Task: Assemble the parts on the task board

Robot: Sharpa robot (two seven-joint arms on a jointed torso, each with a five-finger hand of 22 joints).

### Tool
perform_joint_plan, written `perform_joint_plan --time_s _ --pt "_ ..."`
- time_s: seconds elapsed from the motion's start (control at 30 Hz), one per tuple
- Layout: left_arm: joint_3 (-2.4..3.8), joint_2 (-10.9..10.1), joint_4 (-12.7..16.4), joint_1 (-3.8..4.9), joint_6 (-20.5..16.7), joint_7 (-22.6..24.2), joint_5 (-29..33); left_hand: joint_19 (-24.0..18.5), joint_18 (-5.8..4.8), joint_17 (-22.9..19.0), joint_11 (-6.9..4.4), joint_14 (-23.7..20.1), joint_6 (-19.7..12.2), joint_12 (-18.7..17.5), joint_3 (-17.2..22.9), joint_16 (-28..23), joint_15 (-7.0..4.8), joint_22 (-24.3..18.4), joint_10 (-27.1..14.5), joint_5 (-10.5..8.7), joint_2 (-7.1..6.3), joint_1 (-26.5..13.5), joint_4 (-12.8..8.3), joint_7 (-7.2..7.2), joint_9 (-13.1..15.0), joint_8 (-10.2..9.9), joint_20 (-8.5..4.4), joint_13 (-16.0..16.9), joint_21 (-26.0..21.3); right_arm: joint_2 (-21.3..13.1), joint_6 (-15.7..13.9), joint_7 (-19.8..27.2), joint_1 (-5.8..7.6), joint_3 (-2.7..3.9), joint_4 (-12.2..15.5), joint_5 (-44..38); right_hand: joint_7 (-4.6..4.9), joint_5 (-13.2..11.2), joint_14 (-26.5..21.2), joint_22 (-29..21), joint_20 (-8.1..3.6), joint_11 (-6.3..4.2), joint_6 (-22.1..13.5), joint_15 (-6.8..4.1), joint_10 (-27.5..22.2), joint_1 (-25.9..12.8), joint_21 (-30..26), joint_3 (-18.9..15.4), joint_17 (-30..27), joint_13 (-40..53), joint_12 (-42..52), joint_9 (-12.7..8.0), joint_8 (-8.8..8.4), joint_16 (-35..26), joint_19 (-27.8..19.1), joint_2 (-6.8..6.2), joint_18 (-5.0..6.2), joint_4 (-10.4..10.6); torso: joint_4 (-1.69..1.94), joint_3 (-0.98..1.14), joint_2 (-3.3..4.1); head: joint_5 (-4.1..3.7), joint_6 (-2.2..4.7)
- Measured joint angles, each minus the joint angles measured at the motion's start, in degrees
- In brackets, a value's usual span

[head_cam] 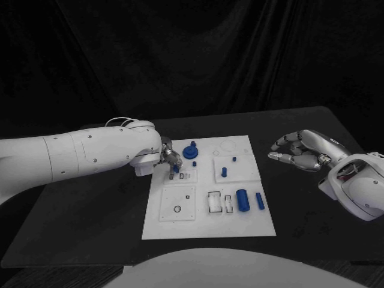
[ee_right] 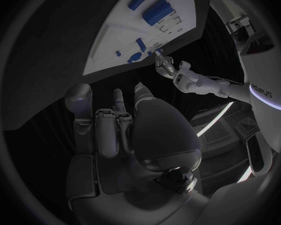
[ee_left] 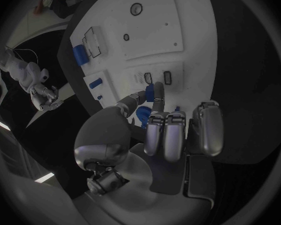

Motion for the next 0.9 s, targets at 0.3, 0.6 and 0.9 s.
perform_joint_plan --time_s 0.3,0.6,0.9 --pt "-0.01 -1.0 1.7 -0.9 -2.0 0.1 0.0 0.0 0.0 0.0 0.02 0.0 0.0 0.0 0.2 0.0 0.0 0.0 0.0 -0.01 -0.23 -0.2 0.3 0.0 0.0 -0.2 0.0 0.0 0.0 0.0 0.0 -0.1 -0.07 0.0 -0.1 0.0 0.0 0.0 0.0 0.0 0.0 0.0 0.0 0.0 0.0 0.0 0.0 0.0 0.0 0.0 -0.4 0.0 0.0 -0.2 0.0 0.0 0.0 0.0 0.0 0.05 -0.05 0.24 0.0" --pt "-0.01 -1.4 2.8 -1.52 -3.7 0.4 -1.1 0.0 0.0 0.0 0.08 0.0 0.0 0.0 0.0 0.0 0.0 0.0 0.1 -0.02 -0.23 -0.2 0.4 -0.01 0.0 -0.2 0.0 0.0 0.0 0.0 0.1 -0.1 -0.3 0.0 -0.1 0.0 0.0 0.0 0.0 0.0 0.0 0.0 0.0 0.0 0.0 0.0 0.0 0.0 0.0 0.1 -0.8 0.0 0.0 -0.2 0.0 -0.01 0.0 0.0 -0.03 0.05 -0.07 0.59 0.0" --pt "-0.01 -1.3 3.0 -1.93 -5.4 1.1 -1.6 0.0 0.0 0.0 0.09 0.0 0.1 0.0 0.0 0.0 0.0 0.0 0.1 -0.28 -0.3 -0.3 0.4 -0.07 -0.1 -0.5 0.0 0.0 0.0 -0.2 0.1 -0.1 -0.42 0.0 -0.1 0.0 0.0 0.0 0.0 0.0 0.0 0.0 0.0 0.0 0.0 0.0 0.0 0.0 0.0 0.2 -1.1 0.0 0.0 -0.2 0.0 -0.01 0.0 0.0 0.04 0.01 0.01 0.47 0.0"
